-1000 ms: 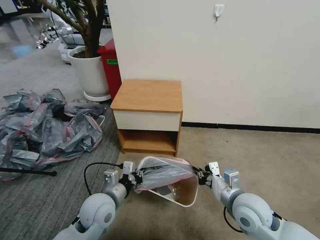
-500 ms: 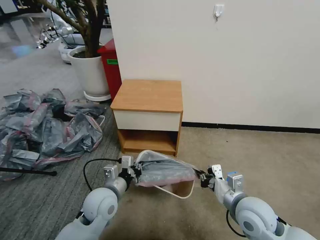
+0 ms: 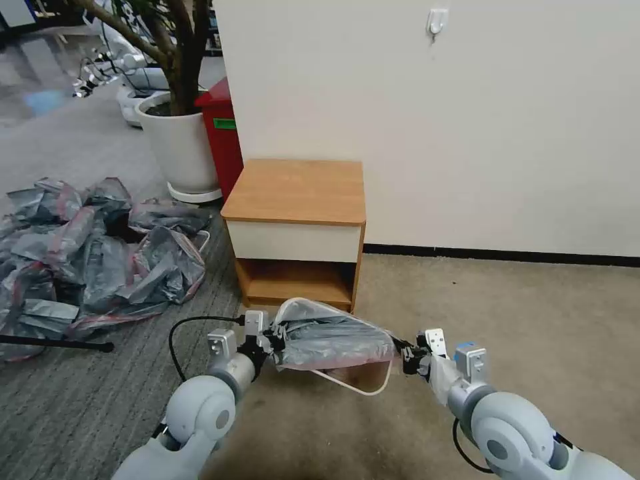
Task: Pick up the garbage bag from the table and place it over the trash can.
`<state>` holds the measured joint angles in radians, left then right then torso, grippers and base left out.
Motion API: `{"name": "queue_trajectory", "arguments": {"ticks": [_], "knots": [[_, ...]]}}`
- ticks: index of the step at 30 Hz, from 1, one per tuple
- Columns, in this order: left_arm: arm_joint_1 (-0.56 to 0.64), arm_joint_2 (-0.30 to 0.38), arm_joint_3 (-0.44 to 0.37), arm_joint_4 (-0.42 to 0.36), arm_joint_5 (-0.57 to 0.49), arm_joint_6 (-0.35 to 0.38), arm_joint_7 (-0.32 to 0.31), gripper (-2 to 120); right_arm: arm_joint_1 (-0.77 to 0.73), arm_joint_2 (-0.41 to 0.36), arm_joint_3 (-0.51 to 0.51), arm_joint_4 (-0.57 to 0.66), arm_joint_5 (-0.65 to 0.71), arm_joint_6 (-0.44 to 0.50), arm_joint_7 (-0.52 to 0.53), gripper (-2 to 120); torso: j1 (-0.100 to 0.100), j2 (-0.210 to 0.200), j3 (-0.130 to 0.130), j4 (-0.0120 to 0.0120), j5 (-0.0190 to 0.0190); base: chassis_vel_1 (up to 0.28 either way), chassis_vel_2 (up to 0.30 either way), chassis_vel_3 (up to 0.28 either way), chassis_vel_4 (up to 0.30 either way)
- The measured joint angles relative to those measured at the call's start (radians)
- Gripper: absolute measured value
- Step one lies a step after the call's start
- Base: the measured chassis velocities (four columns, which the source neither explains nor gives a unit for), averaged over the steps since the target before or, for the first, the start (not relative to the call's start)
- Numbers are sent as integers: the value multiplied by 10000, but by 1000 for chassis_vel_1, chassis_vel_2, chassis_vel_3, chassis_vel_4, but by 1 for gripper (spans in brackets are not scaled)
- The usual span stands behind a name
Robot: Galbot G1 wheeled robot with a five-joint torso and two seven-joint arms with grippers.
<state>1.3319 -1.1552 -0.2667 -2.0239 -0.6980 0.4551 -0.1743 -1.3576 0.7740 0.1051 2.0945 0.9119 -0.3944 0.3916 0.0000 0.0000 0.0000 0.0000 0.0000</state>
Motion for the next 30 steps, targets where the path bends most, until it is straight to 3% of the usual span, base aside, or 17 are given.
{"name": "queue_trajectory", "arguments": {"ticks": [13,30], "knots": [[-87,-248,61,80,-15,-1,-57,3,-41,122,-164,126,-25,162,262,0,0,0,0,0,0,0,0,0,0],[-194,-279,37,387,-65,-17,-79,3,-160,-259,106,345,-720,618,371,65,0,0,0,0,0,0,0,0,0]]}}
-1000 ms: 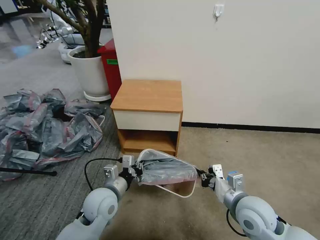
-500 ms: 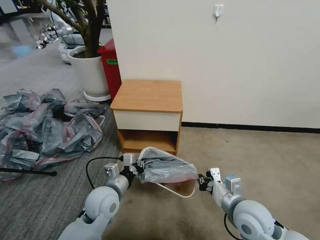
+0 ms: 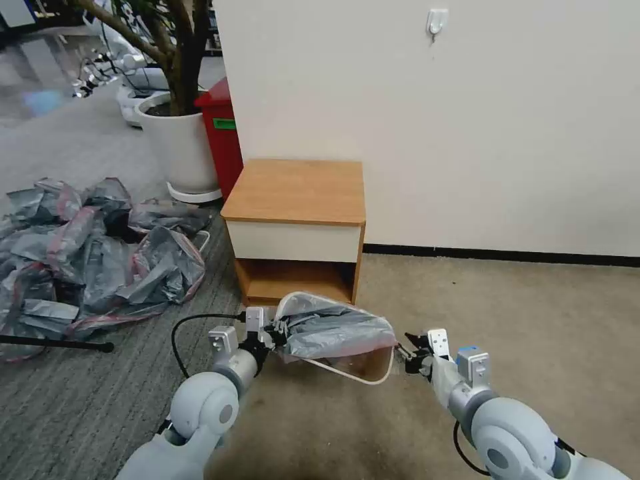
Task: Pick up the garbage bag from the table and place it over the trash can.
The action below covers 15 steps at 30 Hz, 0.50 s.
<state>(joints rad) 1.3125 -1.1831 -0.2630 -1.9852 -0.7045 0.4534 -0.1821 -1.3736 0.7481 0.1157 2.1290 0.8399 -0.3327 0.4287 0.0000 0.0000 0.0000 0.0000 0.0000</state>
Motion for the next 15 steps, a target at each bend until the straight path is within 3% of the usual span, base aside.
{"name": "queue_trajectory", "arguments": {"ticks": [10,15], "knots": [[-106,-7,7,348,-20,-54,3,3,-120,-134,253,103,-544,327,5,99,1,0,0,0,0,0,0,0,0],[-158,-31,11,478,-10,-73,1,3,-183,-173,328,159,-784,504,-51,100,0,0,0,0,0,0,0,0,0]]}}
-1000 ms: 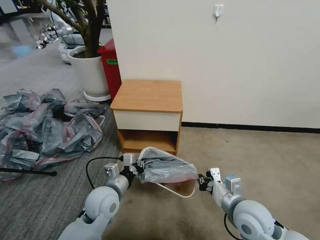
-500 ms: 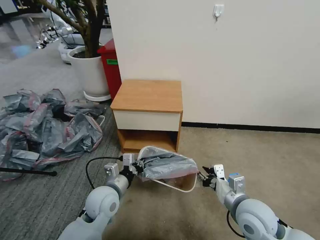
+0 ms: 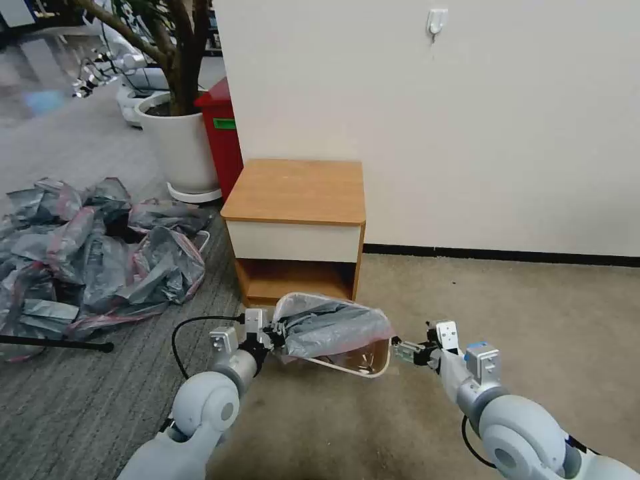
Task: Pick up the garbage bag from the table and place it over the trash can.
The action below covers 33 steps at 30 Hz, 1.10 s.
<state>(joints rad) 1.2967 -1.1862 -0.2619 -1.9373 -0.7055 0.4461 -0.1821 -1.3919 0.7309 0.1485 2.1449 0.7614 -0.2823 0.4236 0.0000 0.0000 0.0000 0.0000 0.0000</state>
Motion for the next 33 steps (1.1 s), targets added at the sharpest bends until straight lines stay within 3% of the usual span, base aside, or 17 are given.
{"name": "queue_trajectory", "arguments": {"ticks": [16,24,28,33], "knots": [[-126,-54,-29,216,6,-69,22,3,-116,85,591,287,12,274,36,99,0,0,0,0,-1,0,0,0,0],[-168,-90,-45,278,9,-99,23,3,-321,620,1017,922,554,368,441,98,0,0,0,0,0,0,0,0,0],[-182,-221,-110,299,10,-244,23,3,-814,1646,1483,2267,2982,27,1407,92,0,0,0,0,-1,0,0,0,0],[-189,-249,-118,289,10,-284,24,3,-1127,2233,1636,2880,4416,-275,1904,88,0,0,0,-1,-2,0,0,0,0]]}}
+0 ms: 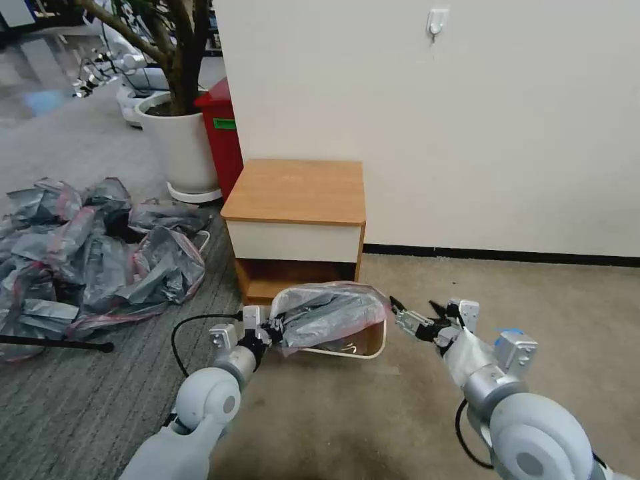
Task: Pick up the garbage bag from the table and place it over the trash can.
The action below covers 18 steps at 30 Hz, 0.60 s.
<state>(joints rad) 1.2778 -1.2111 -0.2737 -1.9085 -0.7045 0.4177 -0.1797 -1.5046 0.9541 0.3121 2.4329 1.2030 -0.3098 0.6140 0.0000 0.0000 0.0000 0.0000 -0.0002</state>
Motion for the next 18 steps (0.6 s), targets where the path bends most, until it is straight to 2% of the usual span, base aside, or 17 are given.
{"name": "queue_trajectory", "arguments": {"ticks": [4,7,18], "knots": [[-1,-49,0,-76,-4,-43,20,3,-154,527,-317,141,511,-91,205,82,0,0,0,0,0,0,0,0,0],[61,-97,32,-152,-5,-73,33,3,-118,1073,-873,94,523,-276,279,71,0,0,0,0,-1,0,0,0,0],[358,-105,-52,-513,-5,-80,38,3,391,1805,-1463,-652,395,-491,297,68,0,0,0,1,2,0,0,0,0]]}}
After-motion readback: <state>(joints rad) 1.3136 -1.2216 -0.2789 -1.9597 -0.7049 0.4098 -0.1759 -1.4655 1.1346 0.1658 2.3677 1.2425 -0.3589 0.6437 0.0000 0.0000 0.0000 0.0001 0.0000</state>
